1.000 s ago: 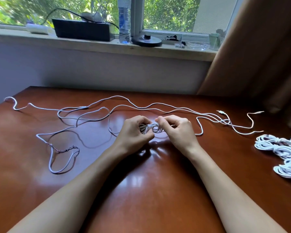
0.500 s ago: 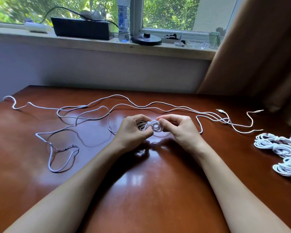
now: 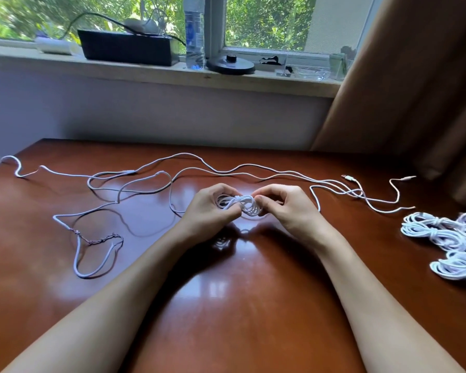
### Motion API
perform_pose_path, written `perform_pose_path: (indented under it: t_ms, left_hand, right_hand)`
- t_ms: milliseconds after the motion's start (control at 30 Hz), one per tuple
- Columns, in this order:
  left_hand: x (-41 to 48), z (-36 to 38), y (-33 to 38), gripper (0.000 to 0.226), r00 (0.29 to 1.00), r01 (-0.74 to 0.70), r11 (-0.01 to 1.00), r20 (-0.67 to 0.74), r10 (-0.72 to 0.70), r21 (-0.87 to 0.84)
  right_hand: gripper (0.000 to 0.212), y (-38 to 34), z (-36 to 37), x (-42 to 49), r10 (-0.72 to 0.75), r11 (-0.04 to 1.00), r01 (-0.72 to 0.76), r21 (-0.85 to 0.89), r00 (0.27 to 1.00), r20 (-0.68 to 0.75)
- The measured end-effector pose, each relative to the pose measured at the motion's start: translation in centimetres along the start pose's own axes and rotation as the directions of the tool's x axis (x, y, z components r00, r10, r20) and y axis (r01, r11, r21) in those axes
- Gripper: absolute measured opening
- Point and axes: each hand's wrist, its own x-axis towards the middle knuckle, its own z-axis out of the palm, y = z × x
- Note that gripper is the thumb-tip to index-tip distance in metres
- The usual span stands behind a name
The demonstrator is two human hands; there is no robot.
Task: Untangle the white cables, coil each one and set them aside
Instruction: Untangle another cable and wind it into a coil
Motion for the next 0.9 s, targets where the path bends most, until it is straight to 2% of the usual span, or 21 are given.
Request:
perform_pose_path:
  t_ms: [133,233,333,600,900]
  left_hand:
    - [0.2,-0.2,-0.1,0.012,1.0,-0.009,1.0,-0.018,0.009,-0.001]
    - [0.4,-0.2,0.0,0.011,0.998,-0.018,1.0,-0.057,0.017,-0.024]
    - [0.3,0.3,0.5,0.011,0.998,-0.037,0.999,-0.059,0.035,-0.035]
    - [0.2,3.5,2.1,0.013,0.996,-0.082,0.996,0.045,0.083,-0.032]
    - [1.2,8.5,4.1,0.018,0.964,-0.17,0.983,0.221,0.151,0.067]
  right_hand:
    - [0.02,-0.7,-0.3,-0.1,-0.014,1.0,0.013,0.018,0.999,0.039]
    - [0.013,-0.7,-0.5,-0.2,-0.013,0.999,0.015,-0.029,0.999,0.053]
    - [0.017,-0.7,-1.0,-1.2,-0.015,0.994,0.021,-0.106,0.998,0.056]
    - [0.015,0.0,-3.5,-4.3,-0.114,0.936,0.073,-0.344,0.988,-0.1]
    - [0.015,1.2,-7.6,-8.0,-0.045,0.898,-0.052,-0.437,0.977,-0.21]
